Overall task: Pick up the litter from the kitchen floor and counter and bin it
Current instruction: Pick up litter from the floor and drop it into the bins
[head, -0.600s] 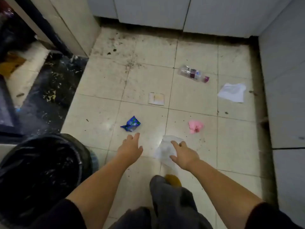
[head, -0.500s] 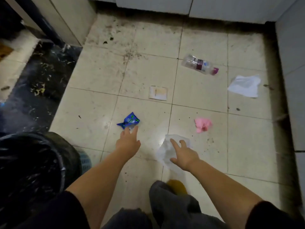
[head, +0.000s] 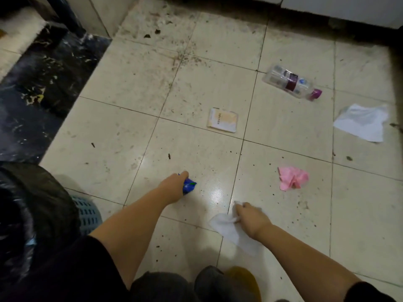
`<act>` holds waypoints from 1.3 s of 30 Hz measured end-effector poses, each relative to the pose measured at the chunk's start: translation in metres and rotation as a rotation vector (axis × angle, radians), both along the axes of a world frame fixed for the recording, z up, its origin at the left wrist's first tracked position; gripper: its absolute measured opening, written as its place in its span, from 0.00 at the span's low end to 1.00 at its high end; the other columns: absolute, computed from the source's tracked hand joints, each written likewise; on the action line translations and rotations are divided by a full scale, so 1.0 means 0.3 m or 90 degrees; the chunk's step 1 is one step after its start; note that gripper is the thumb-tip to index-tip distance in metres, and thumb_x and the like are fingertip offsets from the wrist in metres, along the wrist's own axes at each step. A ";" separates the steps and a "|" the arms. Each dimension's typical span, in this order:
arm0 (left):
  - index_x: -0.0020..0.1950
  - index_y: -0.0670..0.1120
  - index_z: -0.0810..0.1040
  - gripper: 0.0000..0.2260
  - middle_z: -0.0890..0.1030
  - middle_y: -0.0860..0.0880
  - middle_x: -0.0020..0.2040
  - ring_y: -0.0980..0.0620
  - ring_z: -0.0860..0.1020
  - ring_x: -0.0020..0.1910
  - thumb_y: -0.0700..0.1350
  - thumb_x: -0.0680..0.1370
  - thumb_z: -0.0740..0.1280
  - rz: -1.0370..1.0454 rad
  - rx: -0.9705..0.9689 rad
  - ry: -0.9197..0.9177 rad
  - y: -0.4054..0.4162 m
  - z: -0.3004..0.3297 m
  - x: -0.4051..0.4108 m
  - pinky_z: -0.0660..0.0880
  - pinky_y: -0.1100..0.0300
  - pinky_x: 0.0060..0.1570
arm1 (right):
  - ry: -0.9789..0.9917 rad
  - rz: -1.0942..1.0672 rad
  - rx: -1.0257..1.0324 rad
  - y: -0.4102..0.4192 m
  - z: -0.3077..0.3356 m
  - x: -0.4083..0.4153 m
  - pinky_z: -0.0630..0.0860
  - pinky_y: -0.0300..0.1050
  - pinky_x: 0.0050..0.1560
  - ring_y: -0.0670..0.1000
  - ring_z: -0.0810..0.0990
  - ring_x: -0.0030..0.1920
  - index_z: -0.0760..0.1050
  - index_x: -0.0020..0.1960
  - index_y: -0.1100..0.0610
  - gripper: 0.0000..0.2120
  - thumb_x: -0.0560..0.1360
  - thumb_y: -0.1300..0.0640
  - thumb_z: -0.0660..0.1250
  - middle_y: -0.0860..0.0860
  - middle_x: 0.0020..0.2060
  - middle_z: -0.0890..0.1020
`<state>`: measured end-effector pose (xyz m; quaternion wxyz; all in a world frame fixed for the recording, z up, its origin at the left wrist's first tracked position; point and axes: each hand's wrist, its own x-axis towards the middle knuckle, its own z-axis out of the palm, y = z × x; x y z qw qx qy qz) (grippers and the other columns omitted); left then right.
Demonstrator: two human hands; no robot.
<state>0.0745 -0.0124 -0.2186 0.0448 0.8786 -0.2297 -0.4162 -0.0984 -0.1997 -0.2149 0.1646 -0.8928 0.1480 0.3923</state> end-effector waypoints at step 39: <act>0.68 0.43 0.69 0.25 0.72 0.39 0.65 0.40 0.77 0.59 0.52 0.75 0.67 0.421 0.133 0.040 1.143 0.620 0.014 0.79 0.47 0.55 | -0.009 0.509 0.248 1.260 0.738 0.802 0.81 0.47 0.37 0.61 0.84 0.45 0.72 0.65 0.59 0.16 0.78 0.66 0.58 0.60 0.55 0.79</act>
